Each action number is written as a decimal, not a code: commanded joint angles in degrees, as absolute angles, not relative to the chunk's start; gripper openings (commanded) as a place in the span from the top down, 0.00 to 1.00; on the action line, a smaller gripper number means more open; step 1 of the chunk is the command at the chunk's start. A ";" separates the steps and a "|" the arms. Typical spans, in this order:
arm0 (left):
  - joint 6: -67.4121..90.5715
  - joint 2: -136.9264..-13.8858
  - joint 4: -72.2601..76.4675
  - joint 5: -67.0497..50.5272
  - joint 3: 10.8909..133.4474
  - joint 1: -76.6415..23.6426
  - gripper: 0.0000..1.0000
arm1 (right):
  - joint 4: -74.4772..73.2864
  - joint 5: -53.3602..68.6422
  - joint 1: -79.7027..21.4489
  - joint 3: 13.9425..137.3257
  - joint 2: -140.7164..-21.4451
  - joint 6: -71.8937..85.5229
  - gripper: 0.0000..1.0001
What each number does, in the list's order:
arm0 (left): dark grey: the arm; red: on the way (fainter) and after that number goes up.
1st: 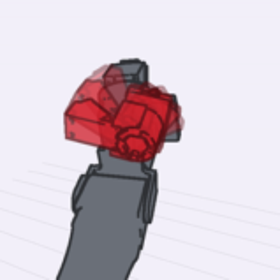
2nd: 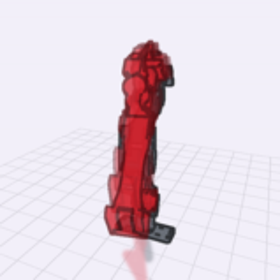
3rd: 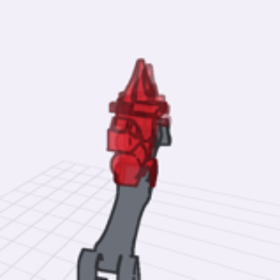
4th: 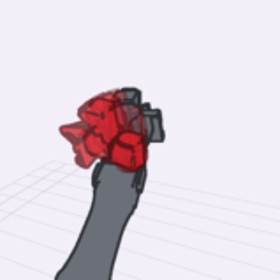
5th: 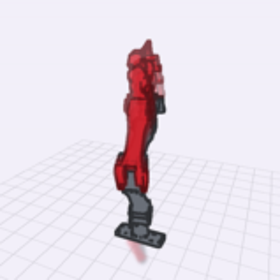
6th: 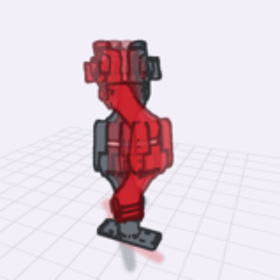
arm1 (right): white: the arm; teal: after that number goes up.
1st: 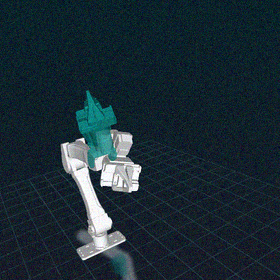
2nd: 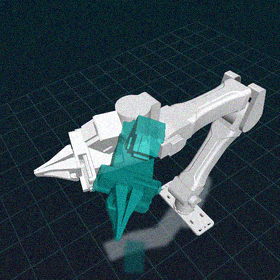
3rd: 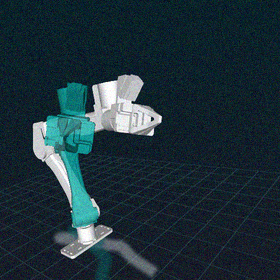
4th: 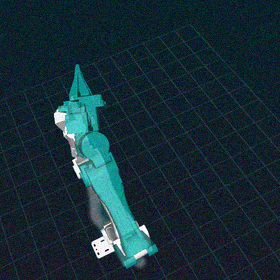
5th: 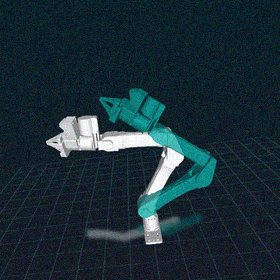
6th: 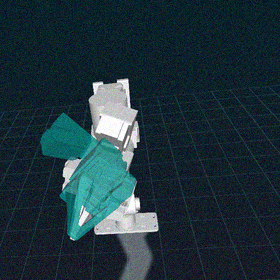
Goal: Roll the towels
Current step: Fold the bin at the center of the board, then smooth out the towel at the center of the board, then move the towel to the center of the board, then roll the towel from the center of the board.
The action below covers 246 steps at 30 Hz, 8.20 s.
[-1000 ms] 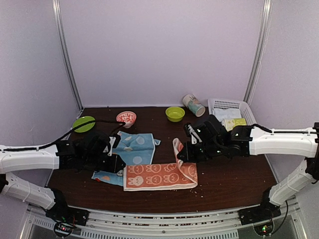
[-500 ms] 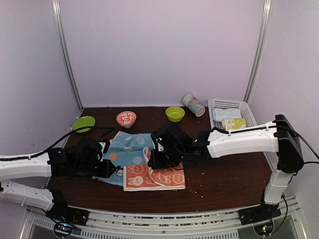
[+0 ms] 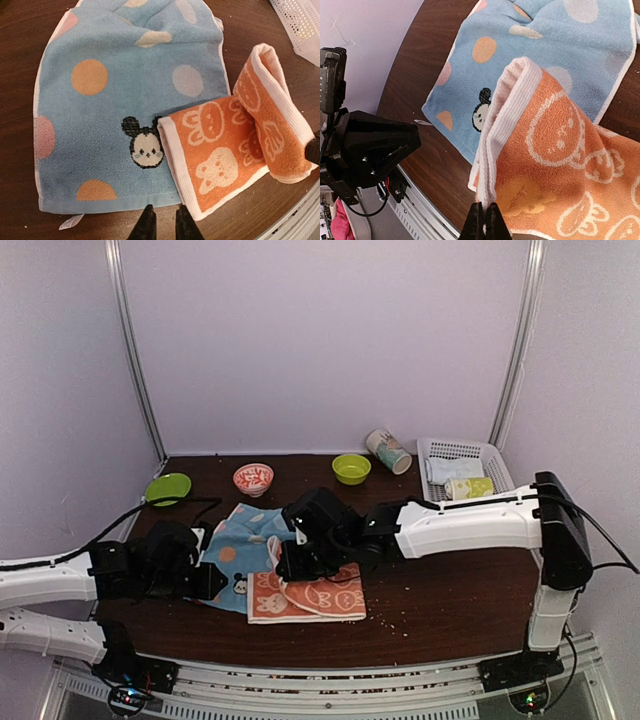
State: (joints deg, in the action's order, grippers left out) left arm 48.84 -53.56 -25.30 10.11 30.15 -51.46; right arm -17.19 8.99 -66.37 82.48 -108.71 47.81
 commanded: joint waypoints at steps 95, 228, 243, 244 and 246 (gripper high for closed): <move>41.93 -87.88 -10.75 3.53 41.47 -32.49 0.90 | 2.93 18.80 -51.34 41.94 -96.77 55.68 0.56; 41.32 -113.11 -13.83 -11.55 70.88 -56.78 0.97 | -13.68 15.80 -50.10 48.59 -95.71 41.92 0.95; 40.26 -107.82 -13.15 -16.29 78.08 -56.78 0.71 | -9.05 13.74 -49.90 44.47 -94.19 44.02 0.72; 40.33 -109.17 -13.06 -16.98 79.38 -56.78 0.72 | -8.87 13.68 -49.84 44.31 -94.05 44.03 0.72; 40.38 -111.96 -12.95 -18.06 81.68 -56.78 0.73 | -8.65 13.41 -49.86 43.89 -93.82 44.01 0.72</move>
